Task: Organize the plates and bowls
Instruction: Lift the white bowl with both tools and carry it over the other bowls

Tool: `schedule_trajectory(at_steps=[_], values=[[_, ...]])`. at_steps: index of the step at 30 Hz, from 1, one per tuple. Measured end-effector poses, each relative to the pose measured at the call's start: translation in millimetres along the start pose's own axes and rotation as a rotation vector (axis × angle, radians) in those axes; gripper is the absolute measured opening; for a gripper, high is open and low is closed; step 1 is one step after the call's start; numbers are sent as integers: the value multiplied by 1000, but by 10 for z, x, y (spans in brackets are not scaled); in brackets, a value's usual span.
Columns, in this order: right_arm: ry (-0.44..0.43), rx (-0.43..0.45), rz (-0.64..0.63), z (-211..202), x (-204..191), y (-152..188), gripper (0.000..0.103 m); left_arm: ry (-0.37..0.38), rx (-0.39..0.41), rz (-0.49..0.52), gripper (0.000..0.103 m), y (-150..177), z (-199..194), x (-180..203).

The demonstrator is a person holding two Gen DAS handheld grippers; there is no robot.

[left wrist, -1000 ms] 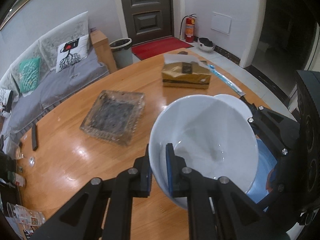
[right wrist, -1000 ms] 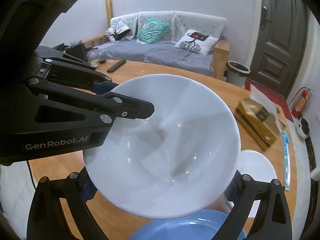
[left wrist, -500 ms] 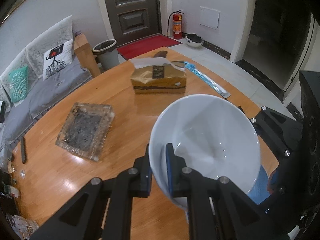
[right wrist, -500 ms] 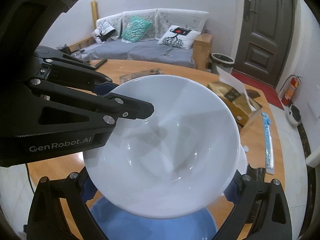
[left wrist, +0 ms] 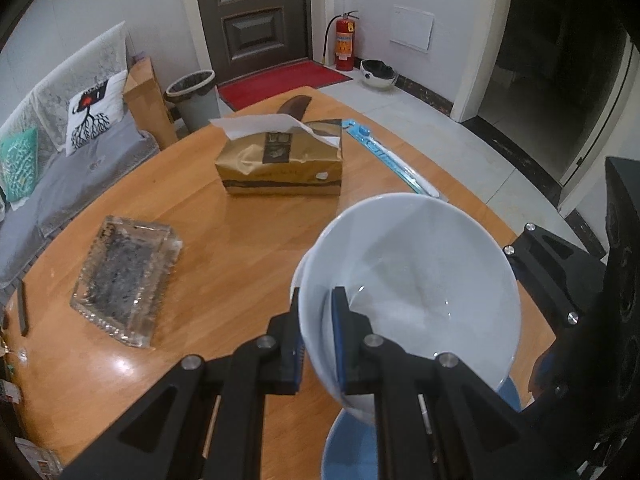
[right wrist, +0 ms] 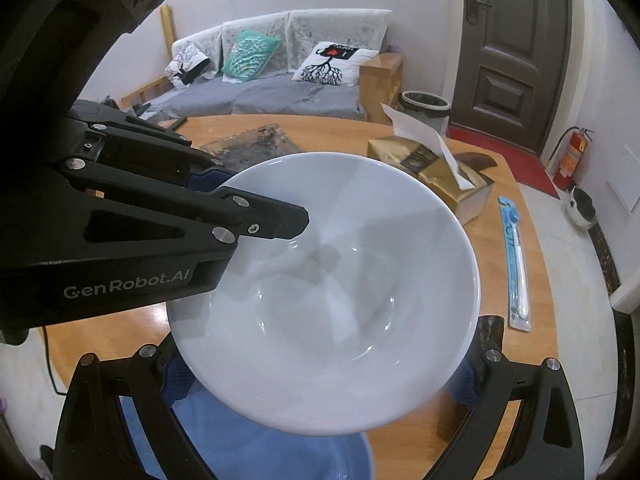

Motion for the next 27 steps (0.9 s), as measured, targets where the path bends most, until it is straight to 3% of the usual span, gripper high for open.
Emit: schedule_trajectory(at_steps=[15, 27], values=[[-27, -69, 21, 239, 179, 18, 96, -37, -81, 23, 13, -3, 374, -31], [-7, -125, -11, 329, 171, -8, 96, -68, -84, 29, 13, -40, 415, -121]])
Point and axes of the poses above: each gripper's, at about its wrist camera, not at the fingertips, and z roughly the way its jaws point, x to its right, y to its underside, the point moved 8 cm from there along z, roughly the way its jaws point, and after that the axes turned 8 degrees about x, right-handed, at the moved point
